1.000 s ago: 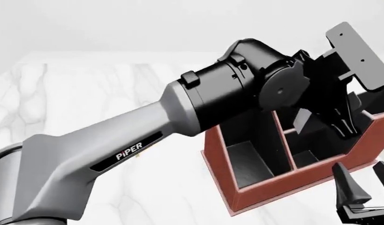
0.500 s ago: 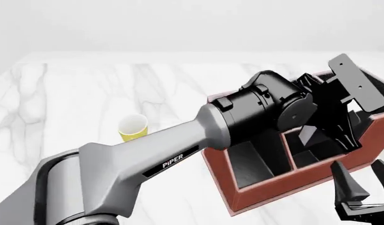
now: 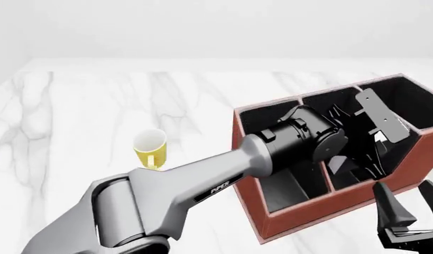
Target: Pick up the book and place it in the back compartment of the caddy.
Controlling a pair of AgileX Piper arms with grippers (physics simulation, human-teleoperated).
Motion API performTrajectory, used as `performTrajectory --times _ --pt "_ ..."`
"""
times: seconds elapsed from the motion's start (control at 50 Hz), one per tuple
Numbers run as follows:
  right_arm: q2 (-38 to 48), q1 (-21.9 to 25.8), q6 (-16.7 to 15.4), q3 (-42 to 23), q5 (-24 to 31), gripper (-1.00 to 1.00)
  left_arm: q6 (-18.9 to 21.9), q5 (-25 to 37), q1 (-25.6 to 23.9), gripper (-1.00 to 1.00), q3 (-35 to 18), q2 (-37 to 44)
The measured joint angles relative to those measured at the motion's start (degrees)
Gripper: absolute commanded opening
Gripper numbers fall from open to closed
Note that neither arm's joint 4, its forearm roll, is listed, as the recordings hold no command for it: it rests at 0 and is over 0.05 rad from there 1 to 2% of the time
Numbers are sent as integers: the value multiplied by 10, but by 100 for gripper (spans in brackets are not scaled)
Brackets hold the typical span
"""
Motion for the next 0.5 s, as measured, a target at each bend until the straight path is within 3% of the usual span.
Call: performTrajectory --times 0.2,0.22,0.5 --pt "5 -1 1 0 -4 100 -7 -20 3 -100 17 16" --pt "5 -1 1 0 -4 100 -7 -22 3 100 19 18" --pt "12 -1 3 0 -10 100 -18 -49 6 100 44 8"
